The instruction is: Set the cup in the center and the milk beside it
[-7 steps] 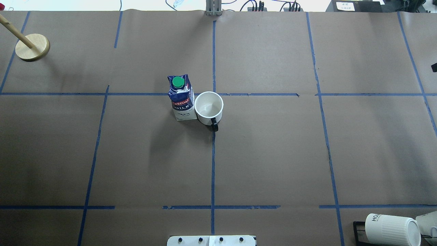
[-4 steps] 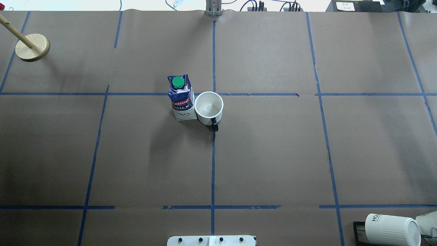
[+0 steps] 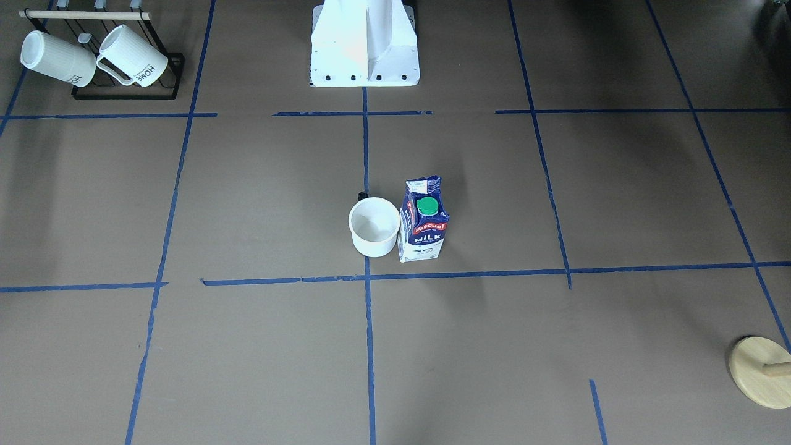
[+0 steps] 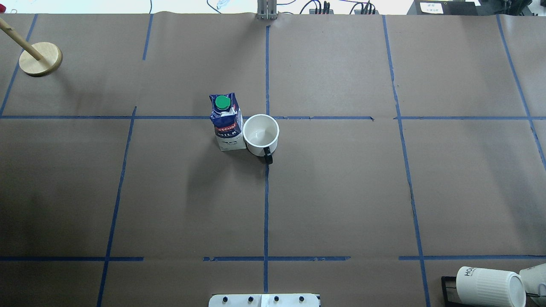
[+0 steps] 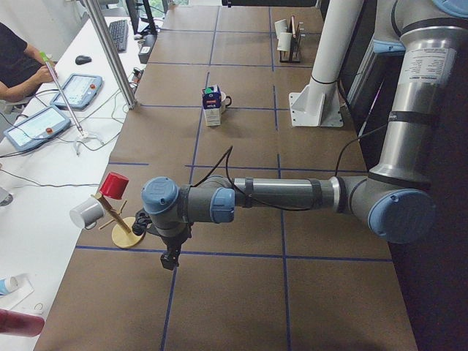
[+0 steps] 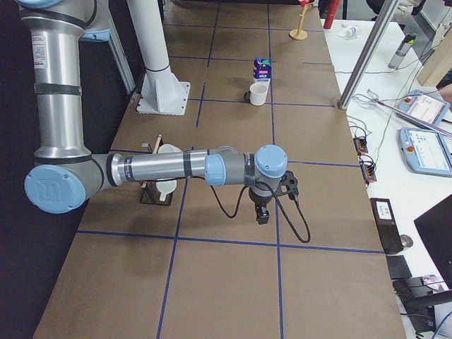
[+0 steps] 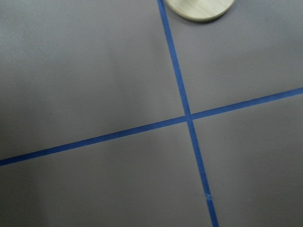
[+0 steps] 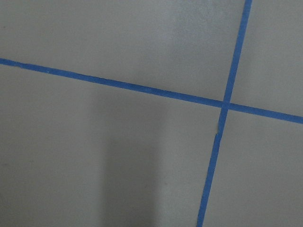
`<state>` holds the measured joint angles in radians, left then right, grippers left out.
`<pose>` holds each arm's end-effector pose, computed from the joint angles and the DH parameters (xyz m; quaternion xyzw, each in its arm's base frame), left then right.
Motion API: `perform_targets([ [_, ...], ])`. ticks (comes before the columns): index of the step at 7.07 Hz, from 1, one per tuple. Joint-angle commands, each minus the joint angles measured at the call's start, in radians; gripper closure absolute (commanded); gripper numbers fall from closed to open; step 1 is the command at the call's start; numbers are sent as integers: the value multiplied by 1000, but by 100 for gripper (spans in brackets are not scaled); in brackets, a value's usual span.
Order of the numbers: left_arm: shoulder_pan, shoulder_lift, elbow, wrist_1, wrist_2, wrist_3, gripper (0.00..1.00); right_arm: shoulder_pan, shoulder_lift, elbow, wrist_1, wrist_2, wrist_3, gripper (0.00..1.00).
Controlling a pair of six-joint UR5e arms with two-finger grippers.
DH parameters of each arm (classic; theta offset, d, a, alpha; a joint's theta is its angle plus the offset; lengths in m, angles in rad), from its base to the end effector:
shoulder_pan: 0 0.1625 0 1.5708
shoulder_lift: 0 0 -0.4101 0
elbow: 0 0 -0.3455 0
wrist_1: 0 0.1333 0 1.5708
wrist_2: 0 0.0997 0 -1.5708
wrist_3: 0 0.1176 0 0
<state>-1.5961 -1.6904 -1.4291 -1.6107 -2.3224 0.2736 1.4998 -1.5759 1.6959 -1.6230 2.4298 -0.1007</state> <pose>-0.0655 -0.4941 0.6614 0.0628 0.3617 0.1184 0.9226 0.0125 -0.4476 0.6011 0.0370 -0.4157 -0.0920 0.9041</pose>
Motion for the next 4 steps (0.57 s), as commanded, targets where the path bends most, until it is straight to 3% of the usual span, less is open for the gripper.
perform_targets([
  [1,1,11,4,-48,0,-2,0,0,-7,5,2,3,3,0],
  [4,2,14,-17,-45,0,7,0,-1,-4,7,6,8,3,0],
])
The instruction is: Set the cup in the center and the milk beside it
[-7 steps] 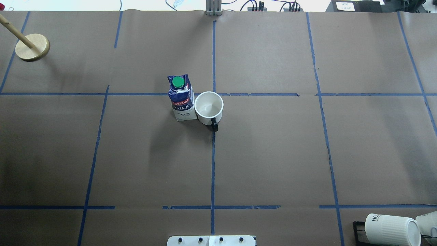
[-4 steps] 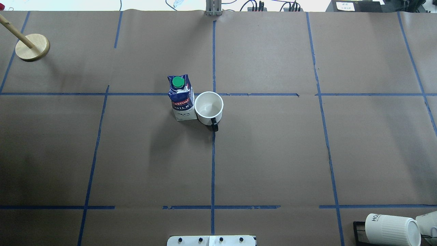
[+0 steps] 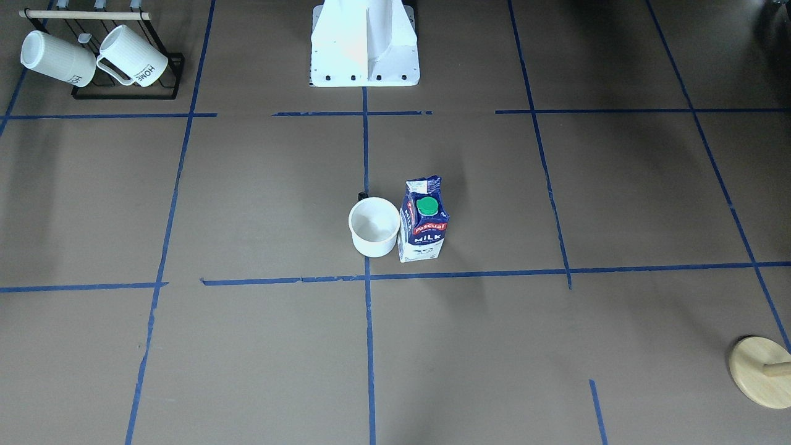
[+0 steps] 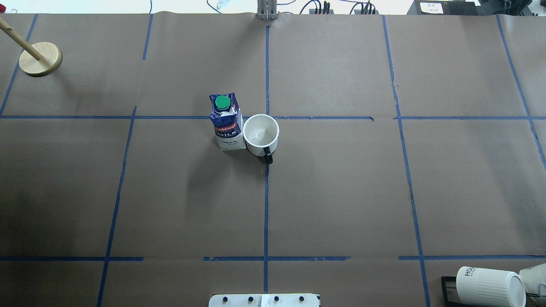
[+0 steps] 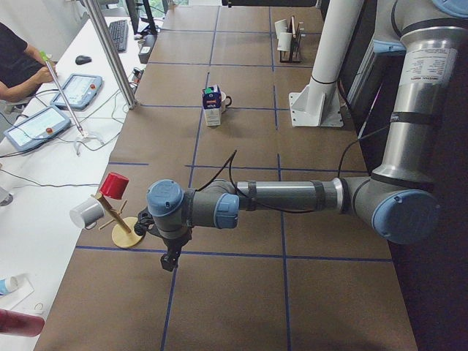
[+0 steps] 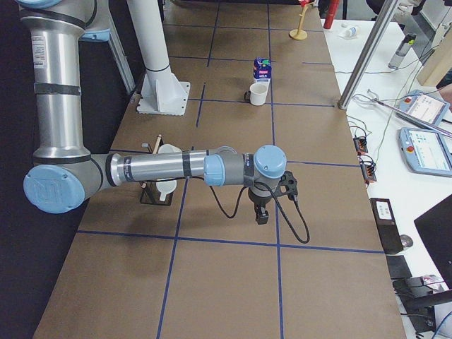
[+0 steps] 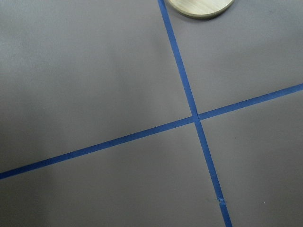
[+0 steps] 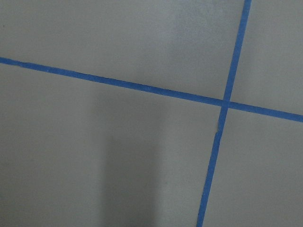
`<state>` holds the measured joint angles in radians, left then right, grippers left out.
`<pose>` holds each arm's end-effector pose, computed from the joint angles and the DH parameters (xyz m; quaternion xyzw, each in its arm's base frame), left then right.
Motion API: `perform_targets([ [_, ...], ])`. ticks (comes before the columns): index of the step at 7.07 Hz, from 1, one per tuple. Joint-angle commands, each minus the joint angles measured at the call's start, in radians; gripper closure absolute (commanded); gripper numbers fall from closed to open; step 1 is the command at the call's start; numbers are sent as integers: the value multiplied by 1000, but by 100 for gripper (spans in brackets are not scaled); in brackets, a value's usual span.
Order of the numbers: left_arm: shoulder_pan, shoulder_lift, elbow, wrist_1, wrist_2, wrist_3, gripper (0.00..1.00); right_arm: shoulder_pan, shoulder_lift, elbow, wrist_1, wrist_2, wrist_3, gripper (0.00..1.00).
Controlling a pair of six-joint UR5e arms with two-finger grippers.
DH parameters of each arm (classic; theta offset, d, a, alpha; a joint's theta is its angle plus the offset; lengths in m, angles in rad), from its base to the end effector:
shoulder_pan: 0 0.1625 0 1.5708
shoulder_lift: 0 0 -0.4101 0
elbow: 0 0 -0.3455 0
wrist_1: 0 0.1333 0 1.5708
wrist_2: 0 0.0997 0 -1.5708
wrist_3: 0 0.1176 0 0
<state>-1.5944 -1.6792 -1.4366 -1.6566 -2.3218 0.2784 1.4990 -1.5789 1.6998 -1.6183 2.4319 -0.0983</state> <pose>-0.0647 -0.4930 0.6589 0.0827 0.3582 0.1291 0.9210 0.0121 -0.4467 0.6000 0.0389 -0.4166 -0.0924 0.9035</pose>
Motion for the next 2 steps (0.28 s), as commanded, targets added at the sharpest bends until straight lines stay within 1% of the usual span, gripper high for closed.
perform_targets([
  [1,2,4,-16,-2,1,2,0,0,0,4,3,7,0,0],
  [2,2,3,-18,-2,1,2,0,0,2,4,3,7,0,0],
])
